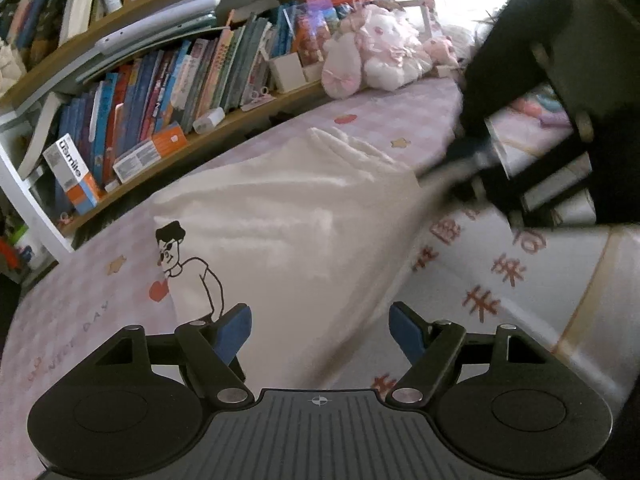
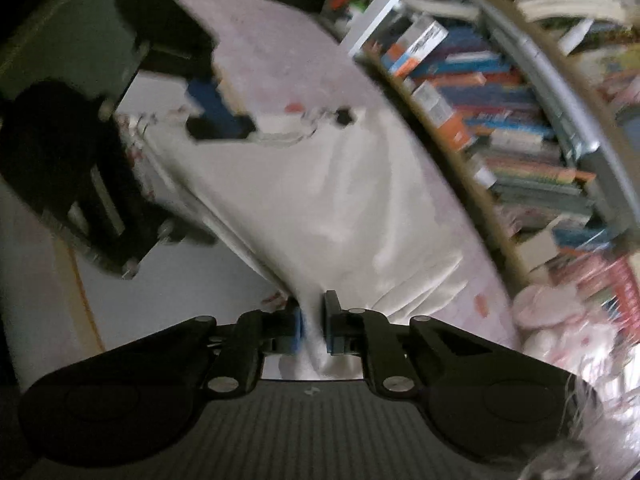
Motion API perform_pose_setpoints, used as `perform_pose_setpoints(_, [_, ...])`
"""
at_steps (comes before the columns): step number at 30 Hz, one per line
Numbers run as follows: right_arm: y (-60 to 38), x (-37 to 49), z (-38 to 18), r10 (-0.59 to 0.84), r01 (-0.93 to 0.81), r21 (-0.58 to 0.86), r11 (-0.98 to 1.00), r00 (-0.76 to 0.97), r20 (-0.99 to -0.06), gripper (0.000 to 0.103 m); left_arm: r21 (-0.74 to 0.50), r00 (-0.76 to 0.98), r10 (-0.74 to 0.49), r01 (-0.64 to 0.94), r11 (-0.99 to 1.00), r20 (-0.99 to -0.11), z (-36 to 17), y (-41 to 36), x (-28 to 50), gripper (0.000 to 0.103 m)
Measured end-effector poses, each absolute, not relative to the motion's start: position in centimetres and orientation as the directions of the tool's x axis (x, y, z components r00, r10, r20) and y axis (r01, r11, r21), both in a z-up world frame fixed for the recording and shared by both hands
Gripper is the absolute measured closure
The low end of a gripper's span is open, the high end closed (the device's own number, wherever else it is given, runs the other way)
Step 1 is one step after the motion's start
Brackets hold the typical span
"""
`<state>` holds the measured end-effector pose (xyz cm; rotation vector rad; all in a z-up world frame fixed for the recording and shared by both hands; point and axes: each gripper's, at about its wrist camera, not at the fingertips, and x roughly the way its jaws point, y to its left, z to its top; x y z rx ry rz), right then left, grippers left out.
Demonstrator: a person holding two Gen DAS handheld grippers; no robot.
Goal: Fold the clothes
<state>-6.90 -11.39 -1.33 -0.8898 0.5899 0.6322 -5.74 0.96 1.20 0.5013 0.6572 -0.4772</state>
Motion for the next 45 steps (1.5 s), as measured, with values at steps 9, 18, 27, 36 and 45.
perform_pose_setpoints(9, [-11.4, -6.4, 0.2, 0.24, -0.693, -0.52, 0.499, 0.687, -0.686, 0.093, 0.374, 0.711, -0.188, 0.553, 0.745, -0.677, 0.0, 3.0, -6.9, 0.05])
perform_pose_setpoints(18, [-11.5, -6.8, -0.2, 0.221, -0.689, -0.525, 0.5, 0.688, -0.691, 0.093, 0.441, 0.73, -0.15, 0.548, 0.711, -0.666, -0.5, 4.5, -7.1, 0.052])
perform_pose_setpoints(27, [-11.4, -6.7, -0.3, 0.205, -0.688, -0.519, 0.507, 0.681, -0.703, 0.093, 0.472, 0.742, -0.165, 0.564, 0.677, -0.65, -0.7, 4.6, -7.3, 0.052])
perform_pose_setpoints(36, [-11.5, -6.7, -0.5, 0.195, -0.69, -0.498, 0.525, 0.667, -0.719, 0.093, 0.533, 0.753, -0.174, 0.589, 0.607, -0.635, -1.1, 5.0, -7.7, 0.06])
perform_pose_setpoints(45, [-12.1, -6.9, -1.9, 0.179, -0.709, -0.478, 0.518, 0.637, -0.75, 0.093, 0.526, 0.728, -0.227, 0.641, 0.559, -0.647, -1.1, 5.7, -7.6, 0.073])
